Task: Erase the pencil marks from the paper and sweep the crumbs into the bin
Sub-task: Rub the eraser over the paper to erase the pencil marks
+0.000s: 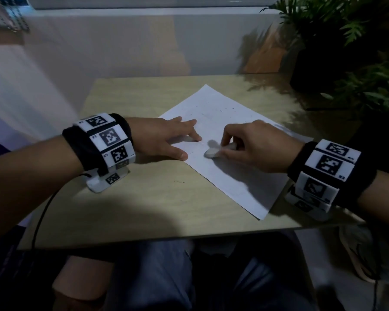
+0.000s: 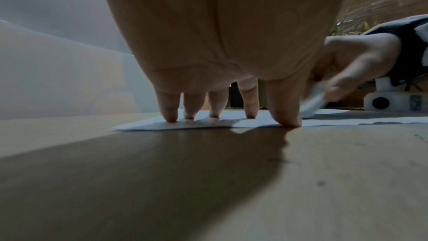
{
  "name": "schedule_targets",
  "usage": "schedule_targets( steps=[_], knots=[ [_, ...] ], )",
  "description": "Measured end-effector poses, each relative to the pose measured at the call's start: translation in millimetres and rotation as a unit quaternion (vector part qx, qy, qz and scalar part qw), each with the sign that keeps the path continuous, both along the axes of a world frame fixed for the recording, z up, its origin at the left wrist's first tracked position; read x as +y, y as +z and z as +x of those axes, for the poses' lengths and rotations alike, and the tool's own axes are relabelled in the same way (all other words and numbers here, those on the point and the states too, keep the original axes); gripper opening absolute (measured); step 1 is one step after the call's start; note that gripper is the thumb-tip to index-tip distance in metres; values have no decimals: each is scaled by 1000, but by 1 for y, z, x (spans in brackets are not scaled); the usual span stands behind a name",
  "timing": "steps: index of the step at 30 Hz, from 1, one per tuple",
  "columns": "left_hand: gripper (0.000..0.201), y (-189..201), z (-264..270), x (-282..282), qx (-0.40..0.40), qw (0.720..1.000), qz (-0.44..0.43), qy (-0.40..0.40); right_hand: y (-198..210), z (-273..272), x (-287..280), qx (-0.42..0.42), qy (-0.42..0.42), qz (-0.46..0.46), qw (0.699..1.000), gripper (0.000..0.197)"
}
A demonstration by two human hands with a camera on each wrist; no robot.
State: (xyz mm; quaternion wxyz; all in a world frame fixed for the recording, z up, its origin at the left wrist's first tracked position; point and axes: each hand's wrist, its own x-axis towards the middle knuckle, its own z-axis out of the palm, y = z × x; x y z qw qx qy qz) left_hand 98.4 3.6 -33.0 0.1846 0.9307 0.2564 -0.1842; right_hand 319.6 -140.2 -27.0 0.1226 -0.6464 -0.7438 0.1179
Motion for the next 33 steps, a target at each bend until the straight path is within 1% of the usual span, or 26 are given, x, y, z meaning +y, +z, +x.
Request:
schedule_targets(
  steps=[1,2,4,5,6,7,9,10,11,14,15,16,19,20,21,23,24,26,28,29,30,31,33],
  knots=[
    [61,0,0,0,-1,1000,-1,0,-1,0,0,-16,-3,15,1000,41],
    [60,0,-1,0,-2,1000,-2,0,-2,-1,-2,-17,14,15,1000,37],
    [60,0,-1,0,-6,1000,-6,-1,-1,-4,-7,11,75,-27,997,32],
    [59,0,-1,0,-7,1000,-7,0,1,-4,-9,30,92,-51,994,34],
    [59,1,-1,0,-8,1000,-8,1,1,-3,-8,43,88,-58,993,38],
    [59,1,-1,0,-8,1000,-8,2,2,-1,-7,43,66,-50,996,40],
    [59,1,-1,0,-9,1000,-6,3,2,3,-4,7,12,-9,1000,41],
    [59,0,-1,1,-9,1000,-6,3,1,3,-3,-15,5,9,1000,39],
    [59,0,-1,1,-8,1000,-7,3,0,2,-5,-19,19,10,1000,34],
    [60,1,-1,1,-7,1000,-9,3,1,-2,-11,48,103,-66,991,23],
    [60,1,-1,1,-7,1000,-8,3,1,-1,-10,57,107,-77,990,22],
    [60,1,-1,0,-7,1000,-7,4,1,1,-8,49,90,-68,992,22],
    [60,1,-1,-1,-9,1000,-3,3,1,6,-2,-13,10,9,1000,32],
    [60,1,-1,-1,-8,1000,-4,2,0,6,-3,-18,14,16,1000,32],
    [60,1,-1,-1,-8,1000,-5,2,-1,5,-5,-7,38,2,999,29],
    [60,2,-1,0,-7,1000,-8,3,-1,3,-11,33,93,-62,993,24],
    [60,2,-1,0,-5,1000,-8,3,0,3,-12,49,103,-85,990,24],
    [60,2,-1,0,-4,1000,-7,2,1,8,-9,45,73,-74,994,30],
    [60,2,-1,-1,-6,1000,-7,3,2,11,-5,3,23,-23,999,40],
    [60,2,-1,-1,-6,1000,-7,3,1,10,-5,-18,13,-3,1000,41],
    [60,2,-1,-1,-5,1000,-6,2,0,8,-7,-25,19,1,999,38],
    [60,2,-1,-1,-3,1000,-4,0,-1,5,-11,-15,41,-16,999,35],
    [60,2,0,-1,2,1000,0,-3,-1,1,-16,26,90,-73,993,30]
  ],
)
